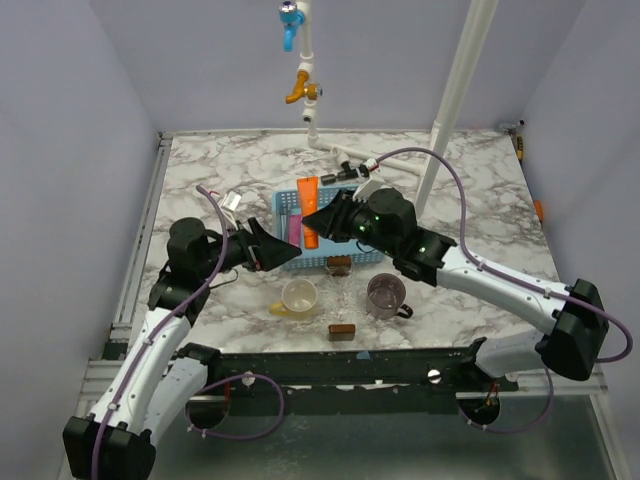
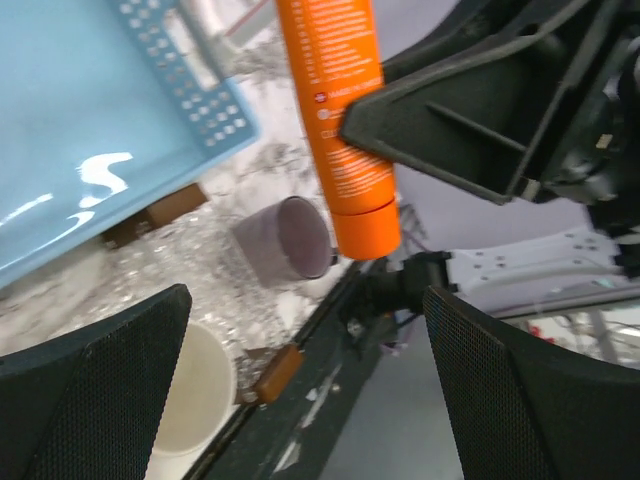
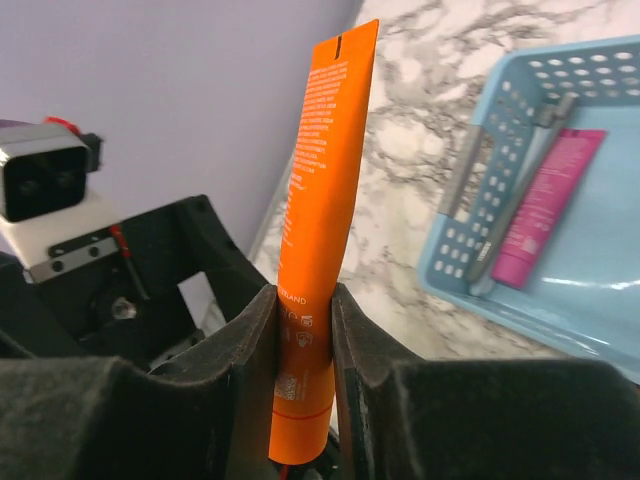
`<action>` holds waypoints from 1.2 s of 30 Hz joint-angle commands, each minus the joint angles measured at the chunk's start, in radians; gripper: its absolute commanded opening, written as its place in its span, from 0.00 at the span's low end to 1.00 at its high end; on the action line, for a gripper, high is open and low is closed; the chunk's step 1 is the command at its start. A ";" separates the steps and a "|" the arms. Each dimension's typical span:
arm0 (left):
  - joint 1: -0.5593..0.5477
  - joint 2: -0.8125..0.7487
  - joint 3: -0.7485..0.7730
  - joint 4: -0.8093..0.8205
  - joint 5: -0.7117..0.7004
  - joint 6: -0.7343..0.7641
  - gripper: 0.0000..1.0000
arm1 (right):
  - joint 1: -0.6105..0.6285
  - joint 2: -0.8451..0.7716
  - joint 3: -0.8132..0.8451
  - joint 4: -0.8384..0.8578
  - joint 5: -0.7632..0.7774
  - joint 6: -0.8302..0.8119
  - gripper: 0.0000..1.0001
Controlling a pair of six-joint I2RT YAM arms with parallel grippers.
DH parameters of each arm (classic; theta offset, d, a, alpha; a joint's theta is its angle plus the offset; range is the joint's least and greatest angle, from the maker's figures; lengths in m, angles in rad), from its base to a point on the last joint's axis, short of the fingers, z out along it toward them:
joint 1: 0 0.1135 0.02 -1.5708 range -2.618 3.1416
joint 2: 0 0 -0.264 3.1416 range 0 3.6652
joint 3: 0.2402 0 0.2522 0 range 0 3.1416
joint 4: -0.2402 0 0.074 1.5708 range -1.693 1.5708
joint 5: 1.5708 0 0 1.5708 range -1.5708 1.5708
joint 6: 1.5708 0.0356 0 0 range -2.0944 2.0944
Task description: Prepare toiletry sets of a toothbrush and toothpaste on the tray
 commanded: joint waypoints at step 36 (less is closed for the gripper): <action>-0.007 0.061 -0.212 0.922 0.209 -0.700 0.51 | 0.128 0.021 -0.097 0.399 -0.038 0.206 0.27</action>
